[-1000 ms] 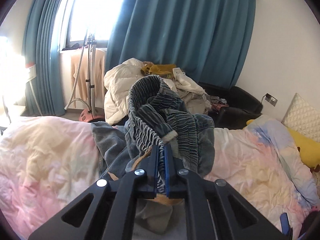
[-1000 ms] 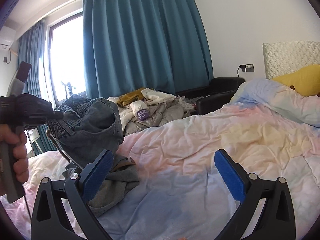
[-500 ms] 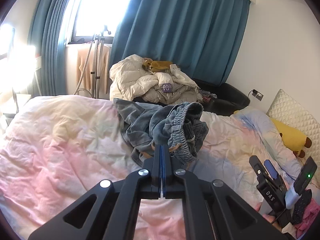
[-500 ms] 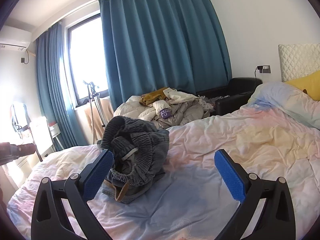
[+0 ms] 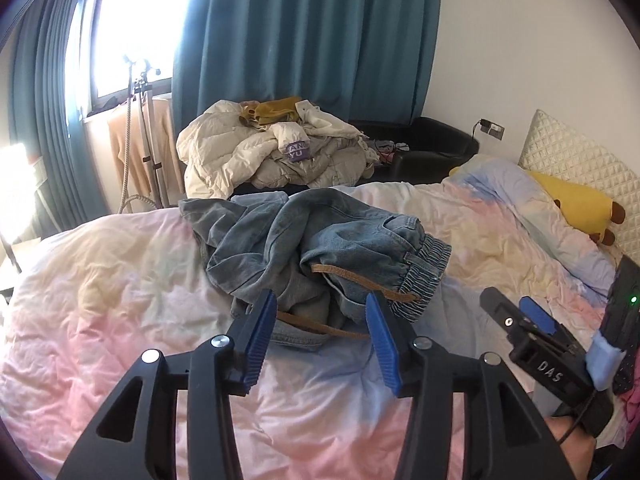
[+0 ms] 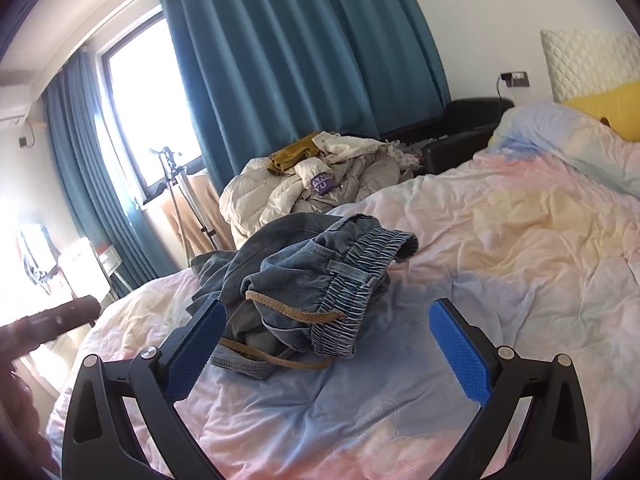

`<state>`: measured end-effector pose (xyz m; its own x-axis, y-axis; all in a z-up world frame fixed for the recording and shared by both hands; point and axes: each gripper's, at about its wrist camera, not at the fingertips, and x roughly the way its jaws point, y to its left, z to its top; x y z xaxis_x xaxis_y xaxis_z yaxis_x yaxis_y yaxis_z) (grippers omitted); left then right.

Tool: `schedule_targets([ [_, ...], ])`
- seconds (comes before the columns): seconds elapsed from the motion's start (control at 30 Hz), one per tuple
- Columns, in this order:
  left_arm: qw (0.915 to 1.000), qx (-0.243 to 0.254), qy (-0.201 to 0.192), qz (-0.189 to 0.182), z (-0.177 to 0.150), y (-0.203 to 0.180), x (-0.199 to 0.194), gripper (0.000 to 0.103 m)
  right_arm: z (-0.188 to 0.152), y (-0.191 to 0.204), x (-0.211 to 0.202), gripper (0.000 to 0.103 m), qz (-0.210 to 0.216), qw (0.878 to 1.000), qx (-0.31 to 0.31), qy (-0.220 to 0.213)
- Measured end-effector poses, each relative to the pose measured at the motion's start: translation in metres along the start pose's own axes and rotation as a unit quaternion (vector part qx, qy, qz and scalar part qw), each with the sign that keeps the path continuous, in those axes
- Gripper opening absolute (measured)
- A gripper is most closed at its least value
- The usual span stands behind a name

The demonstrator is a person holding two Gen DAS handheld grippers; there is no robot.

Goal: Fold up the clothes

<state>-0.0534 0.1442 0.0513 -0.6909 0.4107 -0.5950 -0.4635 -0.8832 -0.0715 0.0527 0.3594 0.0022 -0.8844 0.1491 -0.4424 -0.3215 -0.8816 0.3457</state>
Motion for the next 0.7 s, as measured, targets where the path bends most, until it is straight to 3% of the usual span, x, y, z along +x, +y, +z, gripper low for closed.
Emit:
schedule_targets([
  [0.2,0.9961,0.073,0.030,-0.038,0.015,-0.058,0.070,0.048,0.018,-0.059,0.009,0.103,-0.051,0.996,0.070,0.013],
  [0.37,0.9872,0.136,0.055,-0.062,0.034,-0.121,0.131,0.048,0.025,-0.105,0.012,0.103,-0.116,0.986,0.119,0.001],
  [0.5,0.9746,0.196,0.075,-0.079,0.043,-0.167,0.174,0.048,0.020,-0.136,0.025,0.103,-0.133,0.978,0.160,0.013],
  [0.6,0.9638,0.246,0.085,-0.055,0.040,-0.190,0.204,0.048,0.017,-0.151,0.029,0.103,-0.140,0.973,0.183,0.013],
  [0.7,0.9610,0.261,0.088,-0.022,0.040,-0.192,0.226,0.048,0.013,-0.159,0.036,0.103,-0.144,0.971,0.190,0.013],
])
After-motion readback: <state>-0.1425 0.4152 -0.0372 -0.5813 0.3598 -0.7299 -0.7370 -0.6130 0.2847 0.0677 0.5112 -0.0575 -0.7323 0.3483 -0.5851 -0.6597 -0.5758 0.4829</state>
